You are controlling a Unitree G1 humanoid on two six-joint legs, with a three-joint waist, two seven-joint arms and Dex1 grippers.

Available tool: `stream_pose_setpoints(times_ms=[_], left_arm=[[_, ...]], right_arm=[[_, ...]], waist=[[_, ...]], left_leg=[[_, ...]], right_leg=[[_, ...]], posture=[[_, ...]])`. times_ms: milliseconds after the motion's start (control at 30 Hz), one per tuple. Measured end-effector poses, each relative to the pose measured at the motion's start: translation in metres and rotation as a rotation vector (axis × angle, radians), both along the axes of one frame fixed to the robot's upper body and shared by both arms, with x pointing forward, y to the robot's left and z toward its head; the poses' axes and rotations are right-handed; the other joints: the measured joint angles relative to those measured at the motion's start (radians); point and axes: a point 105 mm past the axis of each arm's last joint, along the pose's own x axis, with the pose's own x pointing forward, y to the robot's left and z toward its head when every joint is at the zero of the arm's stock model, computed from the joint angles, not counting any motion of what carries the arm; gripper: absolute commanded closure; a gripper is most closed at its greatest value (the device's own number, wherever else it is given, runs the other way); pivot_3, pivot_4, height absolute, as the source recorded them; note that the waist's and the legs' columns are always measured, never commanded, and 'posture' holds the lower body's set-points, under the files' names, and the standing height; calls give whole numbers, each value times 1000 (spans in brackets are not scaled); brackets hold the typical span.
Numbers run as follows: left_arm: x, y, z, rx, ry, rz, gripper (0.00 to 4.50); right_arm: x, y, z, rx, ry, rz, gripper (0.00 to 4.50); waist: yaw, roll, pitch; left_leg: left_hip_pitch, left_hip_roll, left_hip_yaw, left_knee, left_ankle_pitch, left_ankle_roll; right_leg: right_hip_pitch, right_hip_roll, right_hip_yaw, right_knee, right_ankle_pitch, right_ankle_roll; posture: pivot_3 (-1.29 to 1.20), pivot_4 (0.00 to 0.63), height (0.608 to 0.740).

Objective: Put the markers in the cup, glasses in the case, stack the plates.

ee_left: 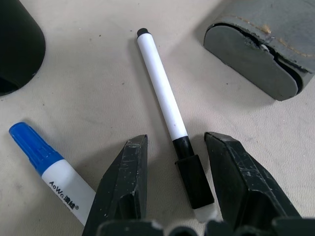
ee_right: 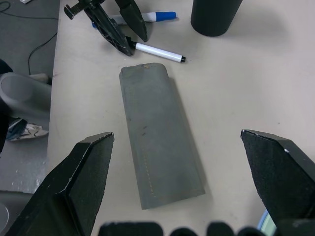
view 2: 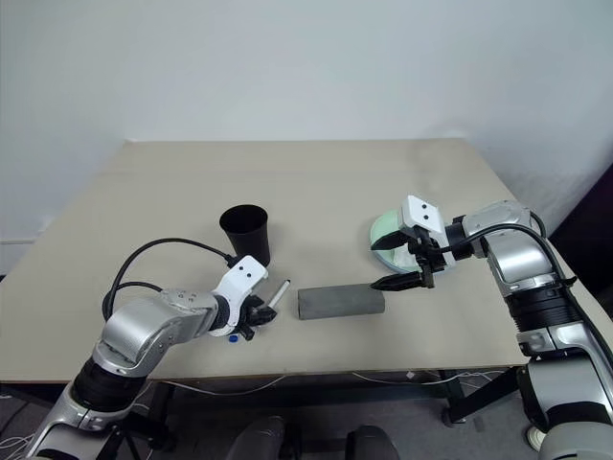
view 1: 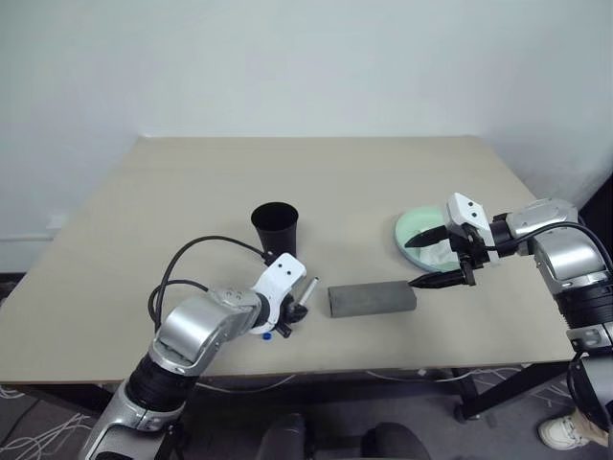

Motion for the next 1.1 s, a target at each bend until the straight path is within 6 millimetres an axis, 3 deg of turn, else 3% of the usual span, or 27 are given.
stream_pose_setpoints(times_ms=[567,1100], left_arm=[[29,5,7,52,152,17,2611],[36,5,9,57,257,-42,2611]], right_arm=[[0,3,-1,7,2,9,0],[0,4,-1,8,2,10,0]], waist=[[0,0,0],[0,1,0]], left_leg=[[1,0,-1,1,2,-3],[1,0,-1,0,2,-3]], right_leg=[[-2,-1,-4,0,8,1],[-3,-3,-4,0,8,1]], posture=[[0,0,740],[0,0,740]])
